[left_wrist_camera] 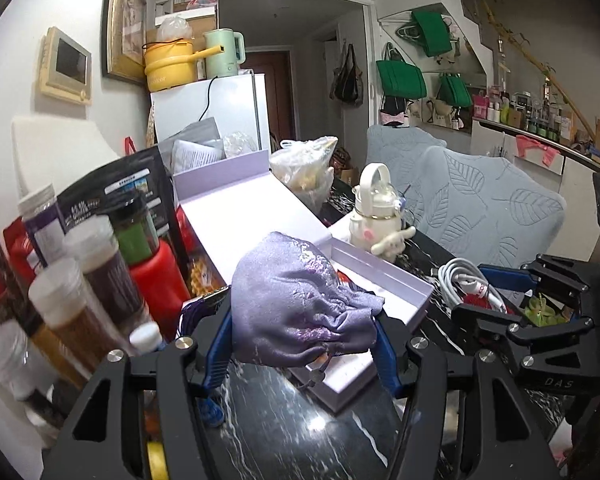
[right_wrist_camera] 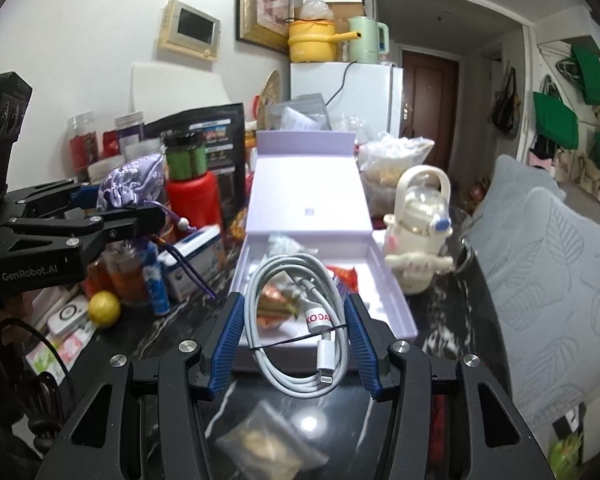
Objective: Organize soft objects
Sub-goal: 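Carry the lavender sachet and white cable over the lavender box with both tools, then lower the sachet and white cable into the box and open both tools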
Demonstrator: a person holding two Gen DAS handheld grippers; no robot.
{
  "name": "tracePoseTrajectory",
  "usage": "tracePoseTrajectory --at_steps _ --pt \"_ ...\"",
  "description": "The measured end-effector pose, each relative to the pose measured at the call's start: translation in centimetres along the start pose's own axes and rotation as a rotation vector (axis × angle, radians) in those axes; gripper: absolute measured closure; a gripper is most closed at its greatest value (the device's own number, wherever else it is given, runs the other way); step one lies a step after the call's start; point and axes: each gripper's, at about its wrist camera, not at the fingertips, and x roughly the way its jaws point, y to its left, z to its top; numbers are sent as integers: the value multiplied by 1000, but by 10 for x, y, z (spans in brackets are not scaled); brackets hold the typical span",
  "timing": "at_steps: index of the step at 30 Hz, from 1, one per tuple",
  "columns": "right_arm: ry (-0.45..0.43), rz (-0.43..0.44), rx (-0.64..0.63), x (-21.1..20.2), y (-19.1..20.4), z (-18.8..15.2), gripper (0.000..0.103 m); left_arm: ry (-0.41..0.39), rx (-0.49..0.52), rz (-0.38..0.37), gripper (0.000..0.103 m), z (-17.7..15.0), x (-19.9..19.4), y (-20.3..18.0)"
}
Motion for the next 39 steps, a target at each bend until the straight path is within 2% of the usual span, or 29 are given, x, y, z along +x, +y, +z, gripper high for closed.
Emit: tracePoseTrajectory --at_steps 15,25,33,39 --pt "-96 -23 -37 29 -25 58 52 -50 -24 -5 44 46 48 7" --pt "-131 -18 -15 68 -46 85 52 -90 -50 35 44 73 81 18" --pt "-95 0 -1 105 -59 89 52 -59 -29 69 44 74 113 22" --pt "-34 0 14 125 -66 83 52 20 -17 85 44 68 141 21"
